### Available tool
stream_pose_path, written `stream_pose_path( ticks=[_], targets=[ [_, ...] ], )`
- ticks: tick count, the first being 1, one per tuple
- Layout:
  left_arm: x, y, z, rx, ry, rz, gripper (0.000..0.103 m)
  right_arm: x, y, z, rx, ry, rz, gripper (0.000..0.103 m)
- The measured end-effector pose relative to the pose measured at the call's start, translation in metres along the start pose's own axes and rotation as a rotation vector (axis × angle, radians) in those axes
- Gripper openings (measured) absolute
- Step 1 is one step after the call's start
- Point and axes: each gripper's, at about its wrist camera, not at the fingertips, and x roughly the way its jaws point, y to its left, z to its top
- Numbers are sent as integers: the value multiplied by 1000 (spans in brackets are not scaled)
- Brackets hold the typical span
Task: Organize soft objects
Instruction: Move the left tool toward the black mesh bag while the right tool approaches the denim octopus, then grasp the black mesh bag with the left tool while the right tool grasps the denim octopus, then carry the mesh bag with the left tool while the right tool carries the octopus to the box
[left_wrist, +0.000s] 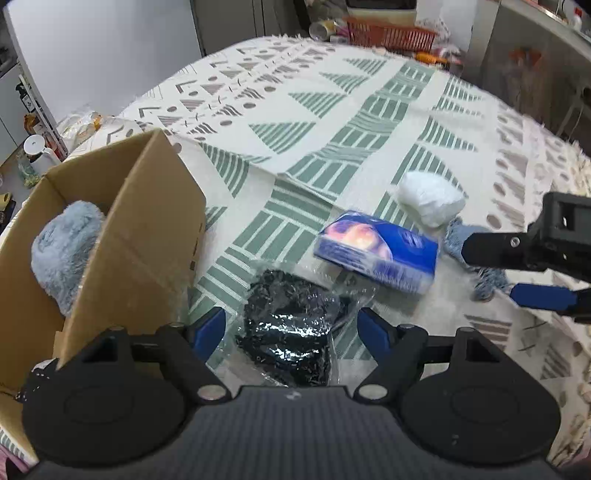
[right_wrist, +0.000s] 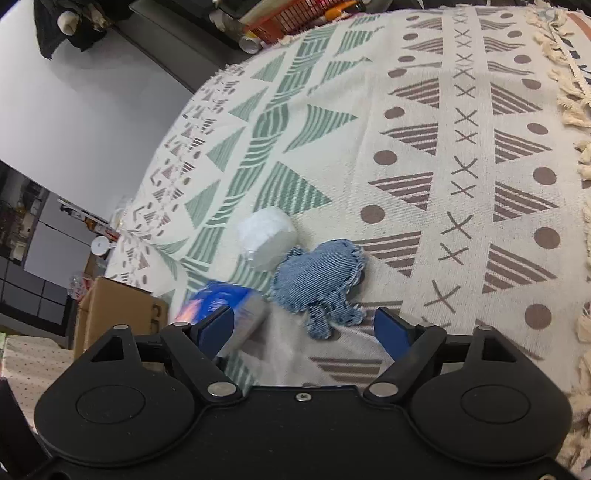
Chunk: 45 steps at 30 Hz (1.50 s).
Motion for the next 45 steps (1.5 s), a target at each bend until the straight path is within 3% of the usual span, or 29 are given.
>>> stream_pose_path(
  ticks=[4, 7, 15, 17, 23, 33, 45],
  targets=[
    [11, -2, 0, 3, 38, 7, 77, 6, 0, 3, -17, -9, -5, 79],
    [12, -1, 1, -10, 30, 10, 69, 10, 1, 5, -34, -20, -16, 76],
    [6, 0, 2, -11, 6, 3, 45, 12, -1, 7, -56, -44, -75, 51],
    [3, 2, 2, -22, 2, -15, 43, 10, -2, 6, -61, -51, -96, 38],
    [-13, 4, 3, -45, -25, -56, 42, -1, -4, 1, -36, -61, -112, 27],
    [-54, 20, 3, -80, -121, -107, 42, -34, 13, -10, -64, -153, -150, 26],
    [-95, 47, -2, -123, -195, -173, 42, -86, 46, -33, -84, -241, -123, 26]
  ],
)
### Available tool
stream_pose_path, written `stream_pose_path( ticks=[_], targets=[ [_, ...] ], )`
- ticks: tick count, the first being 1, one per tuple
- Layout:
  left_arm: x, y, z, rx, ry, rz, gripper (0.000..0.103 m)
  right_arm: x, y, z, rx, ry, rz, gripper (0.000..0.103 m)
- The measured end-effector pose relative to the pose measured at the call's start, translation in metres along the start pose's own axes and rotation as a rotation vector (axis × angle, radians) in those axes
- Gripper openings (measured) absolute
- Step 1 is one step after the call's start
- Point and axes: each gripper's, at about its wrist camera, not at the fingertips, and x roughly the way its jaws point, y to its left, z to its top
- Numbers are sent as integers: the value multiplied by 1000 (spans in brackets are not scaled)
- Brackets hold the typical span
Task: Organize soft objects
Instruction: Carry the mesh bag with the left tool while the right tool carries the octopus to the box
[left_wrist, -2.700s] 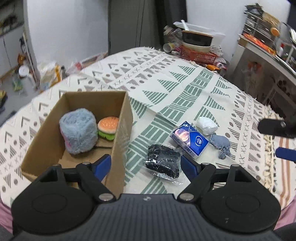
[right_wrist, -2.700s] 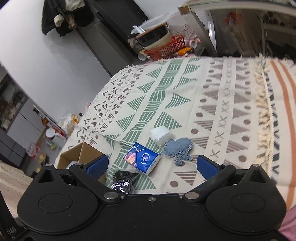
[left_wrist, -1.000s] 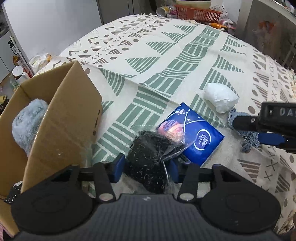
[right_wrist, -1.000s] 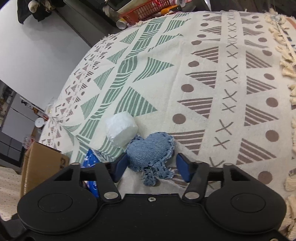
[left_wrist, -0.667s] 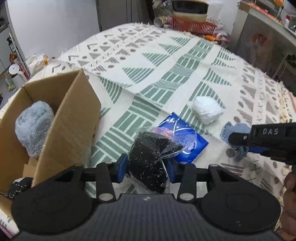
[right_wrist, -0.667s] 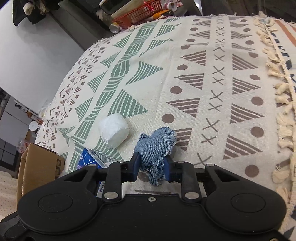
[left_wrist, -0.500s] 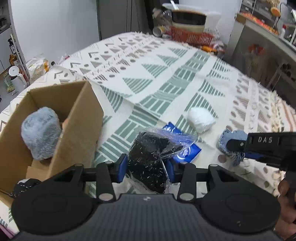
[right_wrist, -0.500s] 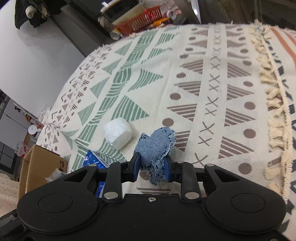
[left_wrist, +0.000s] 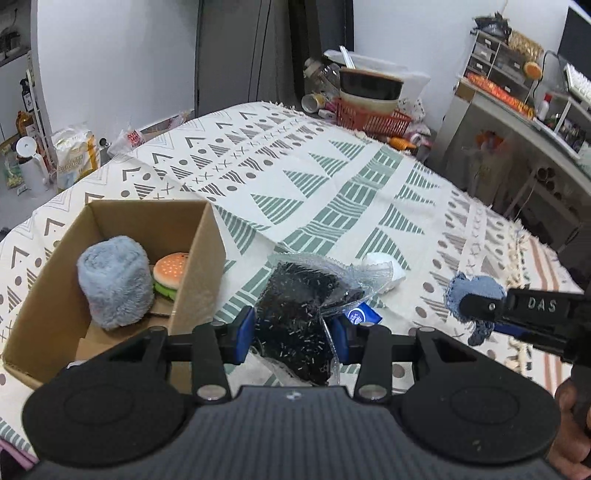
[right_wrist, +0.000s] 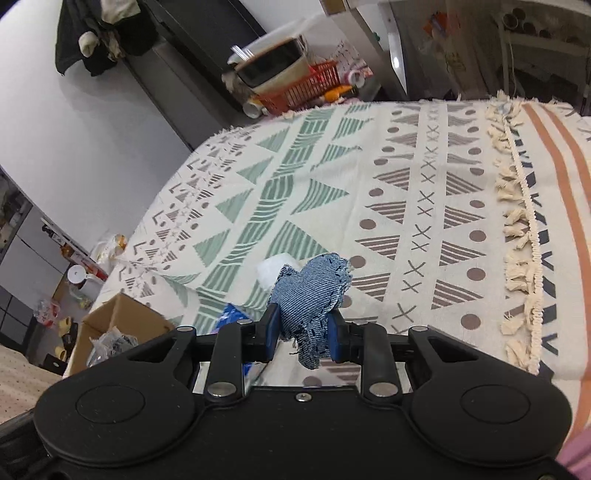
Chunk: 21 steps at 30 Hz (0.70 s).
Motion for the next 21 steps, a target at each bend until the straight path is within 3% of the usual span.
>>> stream_pose_path(
  ticks=[9, 21],
  targets=[
    [-31, 17, 2, -32, -34, -48, 42, -46, 36, -7, -60, -77, 15, 26],
    [-59, 54, 11, -115, -57, -84, 42, -82, 81, -15, -94, -93, 65, 26]
  ],
)
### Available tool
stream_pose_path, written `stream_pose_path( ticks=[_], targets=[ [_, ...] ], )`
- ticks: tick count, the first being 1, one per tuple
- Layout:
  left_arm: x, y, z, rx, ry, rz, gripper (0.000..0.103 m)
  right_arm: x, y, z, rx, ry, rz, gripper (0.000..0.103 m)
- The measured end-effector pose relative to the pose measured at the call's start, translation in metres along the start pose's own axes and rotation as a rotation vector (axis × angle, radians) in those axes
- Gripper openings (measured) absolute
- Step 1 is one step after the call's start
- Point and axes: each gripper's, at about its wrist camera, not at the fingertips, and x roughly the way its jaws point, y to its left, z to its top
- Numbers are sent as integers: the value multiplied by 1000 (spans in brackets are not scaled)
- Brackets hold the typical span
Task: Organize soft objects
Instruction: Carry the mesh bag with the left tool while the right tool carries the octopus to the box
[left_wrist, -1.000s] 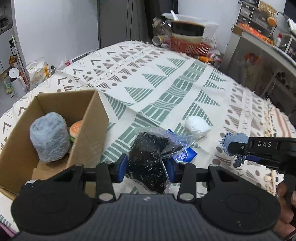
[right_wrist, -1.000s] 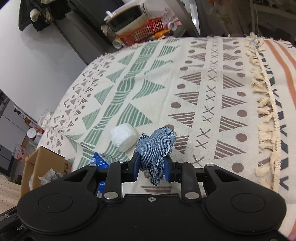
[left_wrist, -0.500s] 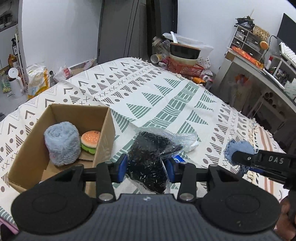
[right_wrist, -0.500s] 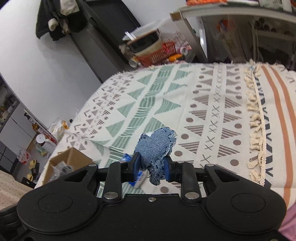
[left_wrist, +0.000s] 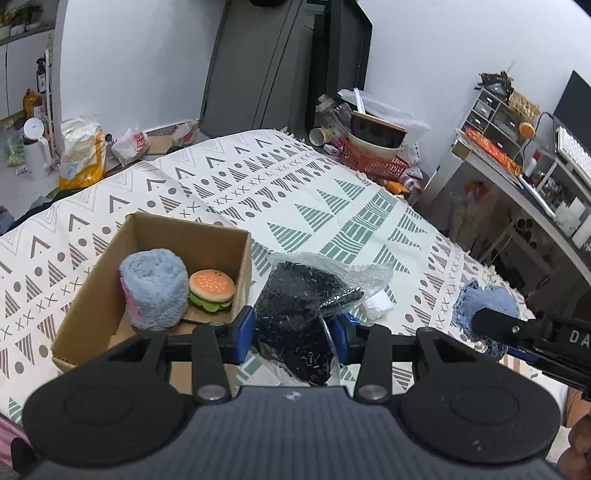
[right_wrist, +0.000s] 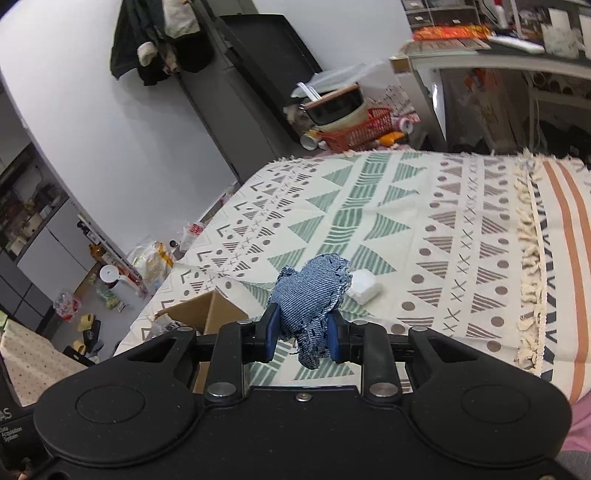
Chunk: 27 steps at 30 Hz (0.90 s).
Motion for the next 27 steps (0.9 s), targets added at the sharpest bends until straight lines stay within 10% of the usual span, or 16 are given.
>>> stream_pose_path(
  ticks=[27],
  targets=[
    [-6, 96, 19, -211, 30, 34, 42, 38, 101, -21, -149, 28, 70, 26]
  ],
)
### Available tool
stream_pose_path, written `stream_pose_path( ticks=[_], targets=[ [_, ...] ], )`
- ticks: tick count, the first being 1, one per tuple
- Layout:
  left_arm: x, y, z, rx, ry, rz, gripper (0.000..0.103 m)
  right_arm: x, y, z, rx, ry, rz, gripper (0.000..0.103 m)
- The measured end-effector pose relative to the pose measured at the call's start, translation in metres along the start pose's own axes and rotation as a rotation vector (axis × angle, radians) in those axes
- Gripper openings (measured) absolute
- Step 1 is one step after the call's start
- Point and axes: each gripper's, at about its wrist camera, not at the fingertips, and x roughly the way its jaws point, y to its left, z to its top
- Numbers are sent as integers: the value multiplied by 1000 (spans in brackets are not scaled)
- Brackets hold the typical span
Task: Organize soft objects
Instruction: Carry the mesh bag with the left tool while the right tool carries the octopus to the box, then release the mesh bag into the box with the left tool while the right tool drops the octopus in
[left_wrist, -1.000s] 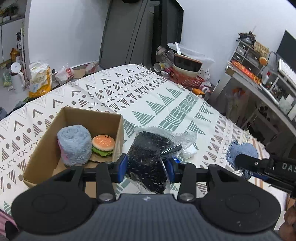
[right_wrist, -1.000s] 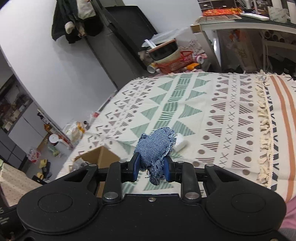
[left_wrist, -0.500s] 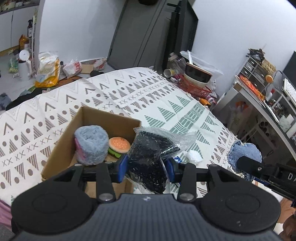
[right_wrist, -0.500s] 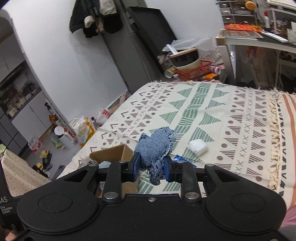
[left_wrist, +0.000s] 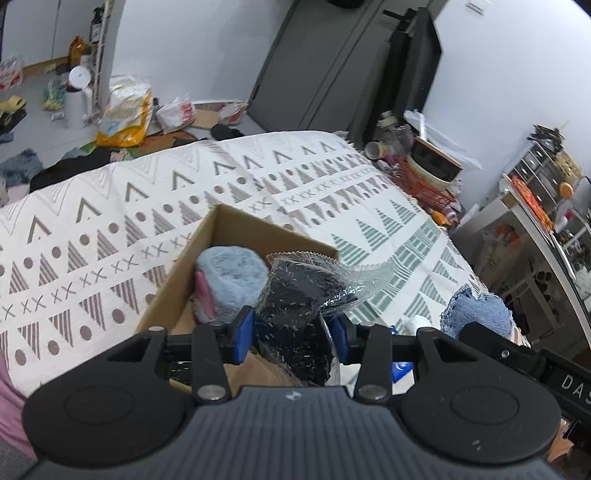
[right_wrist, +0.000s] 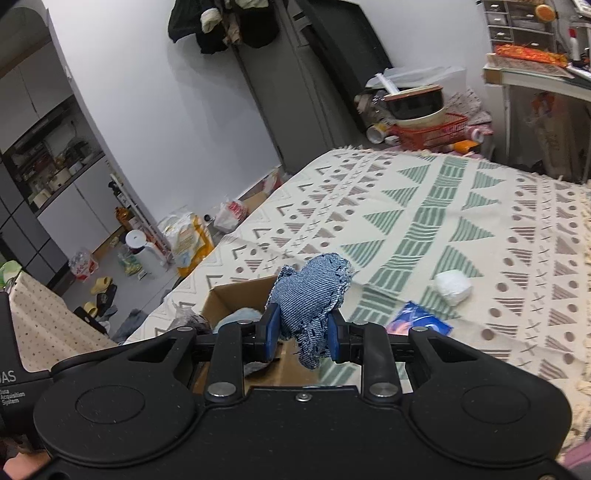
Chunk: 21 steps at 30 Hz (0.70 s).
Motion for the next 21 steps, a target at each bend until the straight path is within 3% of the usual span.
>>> stream_pose_path(
  ticks=[13, 21],
  targets=[
    [21, 31, 9, -89, 47, 68, 44, 43, 30, -10, -11, 66, 63, 26],
    [23, 34, 15, -107, 26, 119, 58, 59, 32, -17, 6, 112, 92, 27]
  ],
)
